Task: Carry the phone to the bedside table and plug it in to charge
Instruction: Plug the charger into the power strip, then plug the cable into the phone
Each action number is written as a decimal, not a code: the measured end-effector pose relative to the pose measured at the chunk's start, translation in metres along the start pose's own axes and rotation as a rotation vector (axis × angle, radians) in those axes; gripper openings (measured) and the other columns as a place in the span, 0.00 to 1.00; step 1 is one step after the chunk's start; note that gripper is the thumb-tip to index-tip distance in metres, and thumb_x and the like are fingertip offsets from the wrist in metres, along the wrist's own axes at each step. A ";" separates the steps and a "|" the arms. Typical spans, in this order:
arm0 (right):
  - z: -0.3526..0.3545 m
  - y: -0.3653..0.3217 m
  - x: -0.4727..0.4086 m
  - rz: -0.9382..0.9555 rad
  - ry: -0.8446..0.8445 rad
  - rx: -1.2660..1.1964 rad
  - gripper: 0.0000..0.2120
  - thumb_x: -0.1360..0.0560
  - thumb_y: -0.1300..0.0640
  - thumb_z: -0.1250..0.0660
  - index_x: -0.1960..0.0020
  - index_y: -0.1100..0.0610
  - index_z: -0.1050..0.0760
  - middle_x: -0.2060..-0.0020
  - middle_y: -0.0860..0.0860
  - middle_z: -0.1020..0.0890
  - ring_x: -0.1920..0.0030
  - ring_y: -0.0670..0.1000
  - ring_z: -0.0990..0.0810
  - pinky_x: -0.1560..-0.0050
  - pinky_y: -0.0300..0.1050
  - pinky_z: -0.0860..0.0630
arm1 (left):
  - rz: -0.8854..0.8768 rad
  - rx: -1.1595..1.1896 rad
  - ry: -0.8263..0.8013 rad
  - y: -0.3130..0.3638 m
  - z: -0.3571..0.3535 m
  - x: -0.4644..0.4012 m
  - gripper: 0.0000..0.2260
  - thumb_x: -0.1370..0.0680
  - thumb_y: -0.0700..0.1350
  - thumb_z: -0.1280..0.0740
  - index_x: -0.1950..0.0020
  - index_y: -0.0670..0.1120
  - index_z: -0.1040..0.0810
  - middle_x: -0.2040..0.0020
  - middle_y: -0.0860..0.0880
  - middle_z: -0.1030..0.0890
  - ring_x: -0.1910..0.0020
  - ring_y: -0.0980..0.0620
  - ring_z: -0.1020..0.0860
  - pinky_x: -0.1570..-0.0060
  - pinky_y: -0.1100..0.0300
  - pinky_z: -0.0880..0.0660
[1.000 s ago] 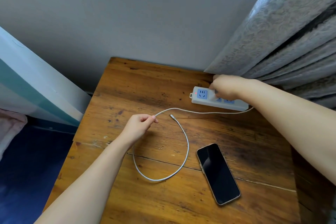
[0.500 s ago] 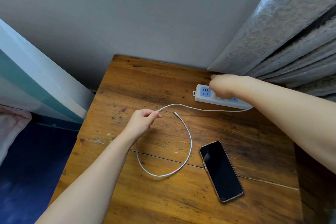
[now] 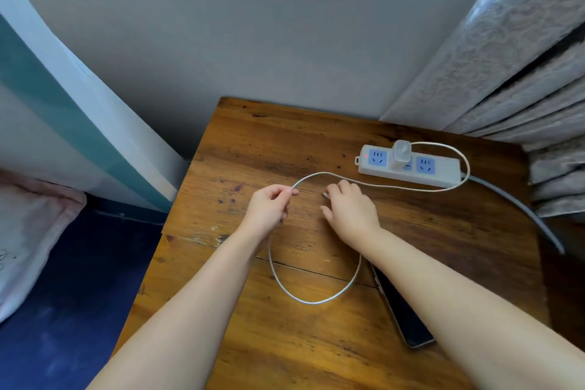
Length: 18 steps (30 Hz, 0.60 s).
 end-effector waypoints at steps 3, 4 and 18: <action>-0.012 0.004 -0.016 -0.104 0.016 -0.029 0.15 0.23 0.52 0.38 0.39 0.57 0.29 0.42 0.57 0.24 0.42 0.57 0.27 0.47 0.51 0.27 | 0.003 -0.001 -0.010 -0.002 0.001 0.001 0.10 0.21 0.42 0.40 0.55 0.47 0.19 0.70 0.51 0.28 0.75 0.56 0.32 0.79 0.68 0.37; -0.013 0.005 -0.018 -0.131 0.011 -0.041 0.13 0.22 0.53 0.39 0.40 0.58 0.28 0.43 0.57 0.23 0.43 0.57 0.26 0.47 0.51 0.27 | 0.002 -0.003 -0.012 -0.002 0.002 0.001 0.10 0.21 0.42 0.40 0.55 0.47 0.19 0.70 0.51 0.28 0.75 0.57 0.32 0.79 0.68 0.36; 0.010 0.123 0.136 -0.535 -0.234 -1.224 0.12 0.22 0.52 0.38 0.56 0.57 0.19 0.74 0.48 0.26 0.78 0.43 0.32 0.81 0.33 0.38 | -0.056 -0.363 -0.079 -0.008 -0.045 0.017 0.09 0.23 0.39 0.39 0.46 0.39 0.22 0.66 0.44 0.22 0.68 0.45 0.26 0.65 0.57 0.29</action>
Point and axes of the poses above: each hand's wrist, its own x-axis away from the middle knuckle, its own z-axis out of the back of the hand, y = z × x, the point moved 9 cm from there along -x, towards the middle knuckle
